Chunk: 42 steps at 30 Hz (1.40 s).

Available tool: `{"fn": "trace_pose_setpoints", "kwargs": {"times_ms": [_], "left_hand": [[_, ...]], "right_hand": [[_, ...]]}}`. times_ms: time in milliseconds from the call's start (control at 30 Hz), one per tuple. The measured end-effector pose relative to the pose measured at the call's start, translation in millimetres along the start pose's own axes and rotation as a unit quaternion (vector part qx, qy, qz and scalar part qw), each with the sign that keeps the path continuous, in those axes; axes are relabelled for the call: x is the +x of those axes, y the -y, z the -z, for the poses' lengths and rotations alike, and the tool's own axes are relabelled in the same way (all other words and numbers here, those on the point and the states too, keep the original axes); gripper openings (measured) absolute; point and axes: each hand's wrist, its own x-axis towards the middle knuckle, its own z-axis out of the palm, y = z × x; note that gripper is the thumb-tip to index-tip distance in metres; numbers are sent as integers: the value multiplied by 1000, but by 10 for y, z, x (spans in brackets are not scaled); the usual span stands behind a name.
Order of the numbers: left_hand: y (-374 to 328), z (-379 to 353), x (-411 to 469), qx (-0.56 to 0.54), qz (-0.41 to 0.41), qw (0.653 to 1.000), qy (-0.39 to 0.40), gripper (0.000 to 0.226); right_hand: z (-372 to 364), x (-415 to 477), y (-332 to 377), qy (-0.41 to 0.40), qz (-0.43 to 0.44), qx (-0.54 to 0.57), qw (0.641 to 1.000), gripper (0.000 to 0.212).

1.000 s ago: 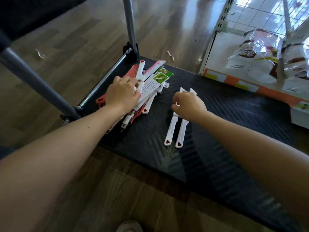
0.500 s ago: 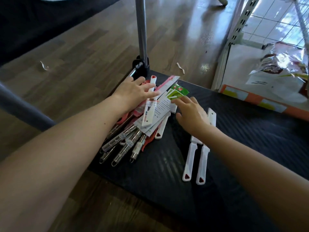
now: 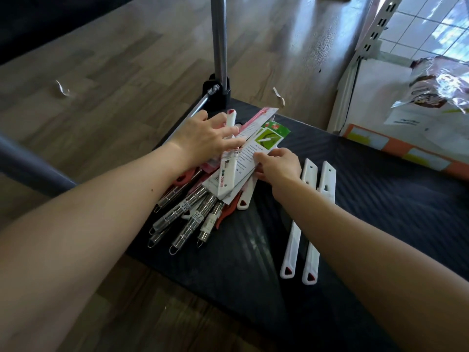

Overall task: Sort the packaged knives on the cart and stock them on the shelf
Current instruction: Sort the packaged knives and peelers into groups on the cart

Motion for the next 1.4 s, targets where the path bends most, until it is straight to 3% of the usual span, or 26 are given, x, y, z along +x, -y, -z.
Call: {"fn": "trace_pose_setpoints", "kwargs": {"times_ms": [167,267,400,567,733,833,900,1000,1167,1400], "left_hand": [[-23,31,-66,-11,27,997,-66,61],[-97,110,-92,-38,44,994,-94,36],[-220,226,-153,-54,50,993,-92,33],[-334,234,-218,-92,102,985,-107,42],[-308,314,-344,-117,123,972,-159,23],[-292,442,-365,-155,176,960,-150,27],[-385,599,-293,-219,243,935,-139,38],[-587,879,-6,-364,343,862,-79,40],[-921,1237,415,-461,325,825,4,39],[-1563,1365,702,-566,306,754,132,38]], "right_hand": [[79,-60,91,-49,25,-69,996,26],[164,-118,133,-52,33,-105,993,23],[249,-146,146,-45,10,-119,992,22],[253,-169,168,-44,9,-53,998,19],[391,-241,232,30,-17,104,994,18],[663,-253,324,9,10,134,991,17],[892,-243,360,-10,18,155,988,16],[1234,-238,354,-44,20,144,988,16],[1803,-275,226,-67,1,6,998,15],[2310,-424,-36,-75,-22,-22,997,12]]}}
